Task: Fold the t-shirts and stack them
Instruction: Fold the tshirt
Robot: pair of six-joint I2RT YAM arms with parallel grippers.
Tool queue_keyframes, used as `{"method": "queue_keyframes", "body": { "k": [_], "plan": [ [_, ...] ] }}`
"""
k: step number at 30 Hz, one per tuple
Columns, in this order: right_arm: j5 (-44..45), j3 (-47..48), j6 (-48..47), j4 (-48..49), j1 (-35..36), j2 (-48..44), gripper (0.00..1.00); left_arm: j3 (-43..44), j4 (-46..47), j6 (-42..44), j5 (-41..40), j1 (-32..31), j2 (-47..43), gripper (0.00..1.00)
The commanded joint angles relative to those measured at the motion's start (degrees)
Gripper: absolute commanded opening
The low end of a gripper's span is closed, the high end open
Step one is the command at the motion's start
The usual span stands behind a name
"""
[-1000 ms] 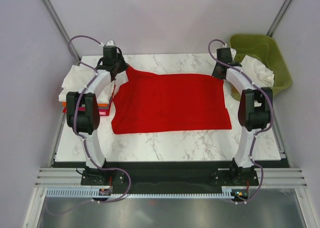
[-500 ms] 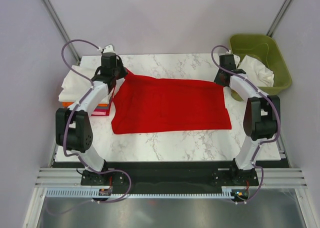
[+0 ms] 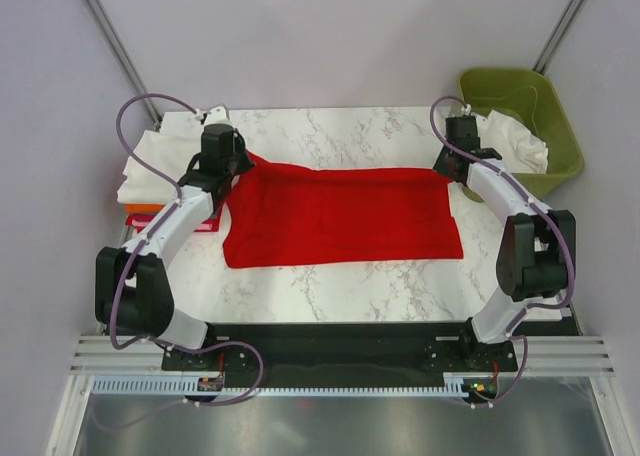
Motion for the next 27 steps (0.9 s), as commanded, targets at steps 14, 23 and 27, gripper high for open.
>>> {"method": "queue_keyframes", "body": {
  "k": [14,23,27],
  "plan": [
    [2.35,-6.49,1.65,2.70,-0.11,-6.92,0.00,-7.42,-0.94,2.15,-5.81,-2.98,-11.46,0.02],
    [3.40,-12.20,2.88,4.81,-0.11,-9.90,0.00,-14.97,-1.65,0.40,-6.16,-3.77,-17.35,0.02],
    [3.93,-15.54,3.49,6.04,-0.11,-11.57,0.00,-18.14,-1.65,-0.74,-5.98,-4.21,-19.81,0.02]
  ]
}}
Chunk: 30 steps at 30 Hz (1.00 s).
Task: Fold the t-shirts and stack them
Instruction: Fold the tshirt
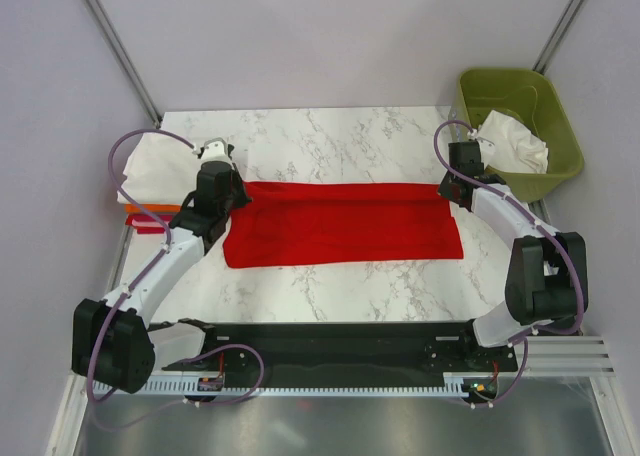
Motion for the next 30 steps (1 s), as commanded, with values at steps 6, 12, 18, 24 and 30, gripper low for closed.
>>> {"method": "queue_keyframes", "body": {
  "k": [6,12,18,24,30],
  "plan": [
    [2.82,-6.01,2.71,4.69,-0.11,-6.05,0.00,-6.87,0.74,-2.31,-1.83,-1.53,-5.90,0.02],
    [3.79,-13.92,5.26,8.74,-0.11,-9.75,0.02,-11.35,0.74,-4.59,-0.34,-2.31,-9.33,0.02],
    [6.69,-20.07,9.30,12.08,-0.03,-13.17,0.09,-17.23,0.47,-8.18,3.00,-4.16,-13.19,0.02],
    [9.49,-23.07,10.54,14.01,-0.11,-16.69,0.50,-22.07,-2.24,-9.95,8.71,-4.78,-20.49,0.19],
    [3.98,-23.25,7.64,17.00,0.32,-19.33,0.48,-27.26,-5.59,-11.36,11.10,-4.87,-33.49,0.47]
  ]
}}
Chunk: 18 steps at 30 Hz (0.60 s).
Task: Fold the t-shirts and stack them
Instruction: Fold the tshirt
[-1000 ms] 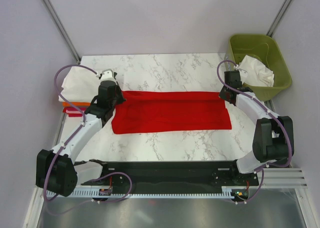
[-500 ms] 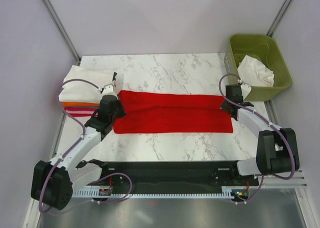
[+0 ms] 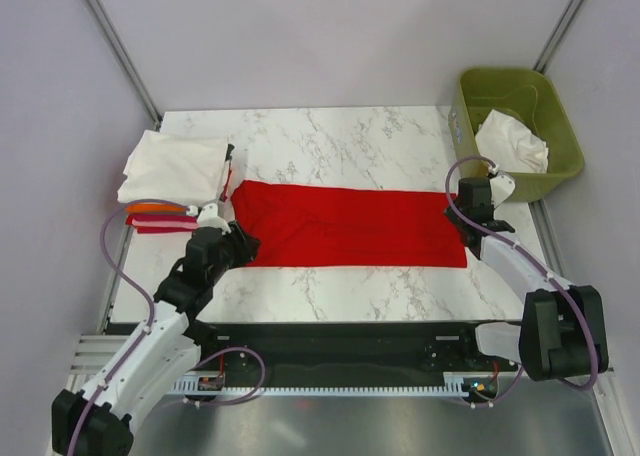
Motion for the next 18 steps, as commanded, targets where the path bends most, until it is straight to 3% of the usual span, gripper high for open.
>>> {"method": "queue_keyframes", "body": {
  "k": [1,6,9,12,18],
  "plan": [
    [-4.92,0.40,-1.76,5.11,1.28,-1.72,0.48,-0.97,-2.31,-2.25,1.85,-0.17,-5.74,0.48],
    [-15.21,3.57,-3.34,6.43,5.68,1.70,0.47,2.01,-4.08,-2.60,1.59,-0.08,-4.10,0.57],
    [-22.86,5.67,-3.43,11.87,10.07,5.29,0.47,3.33,-3.20,-3.39,-0.34,0.01,-0.58,0.68],
    [-32.78,8.13,-2.73,17.06,13.85,10.38,0.47,6.14,-2.50,-4.09,-2.72,0.36,5.13,0.69],
    [-42.10,16.12,-0.98,23.31,20.01,21.72,0.47,14.05,-1.44,-6.29,-5.97,2.55,18.40,0.69]
  ]
}}
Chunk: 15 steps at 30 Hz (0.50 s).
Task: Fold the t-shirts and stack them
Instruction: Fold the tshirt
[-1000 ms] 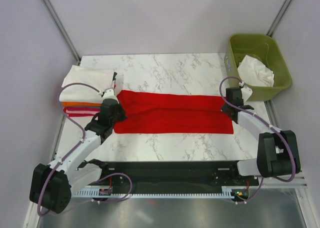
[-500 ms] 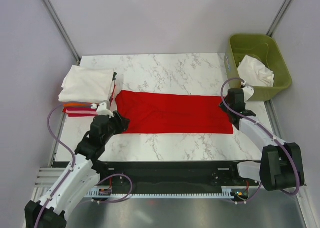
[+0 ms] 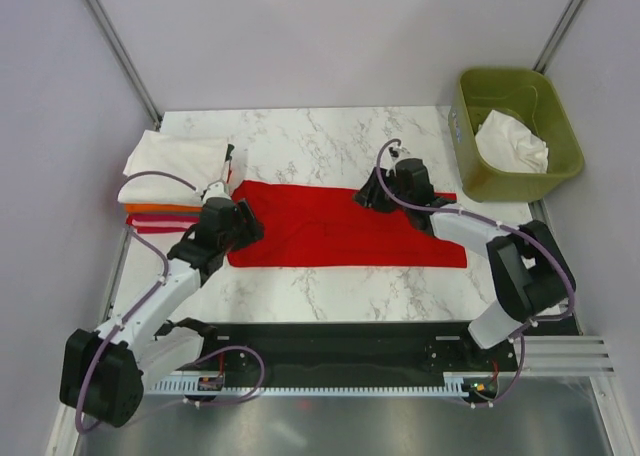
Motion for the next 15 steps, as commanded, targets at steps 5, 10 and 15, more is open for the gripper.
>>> {"method": "queue_keyframes", "body": {
  "k": [5,10,15],
  "plan": [
    [-13.35,15.53,1.61,6.37,5.38,15.44,0.47,12.36,3.62,-3.93,-3.00,3.13,15.43,0.65],
    [-18.62,26.43,2.49,4.88,8.54,24.51,0.48,19.39,4.67,-3.58,-2.04,4.28,24.41,0.63],
    [-19.95,33.31,4.07,3.99,10.22,31.72,0.48,25.02,4.59,-2.97,-2.56,4.37,31.54,0.56]
  ]
}}
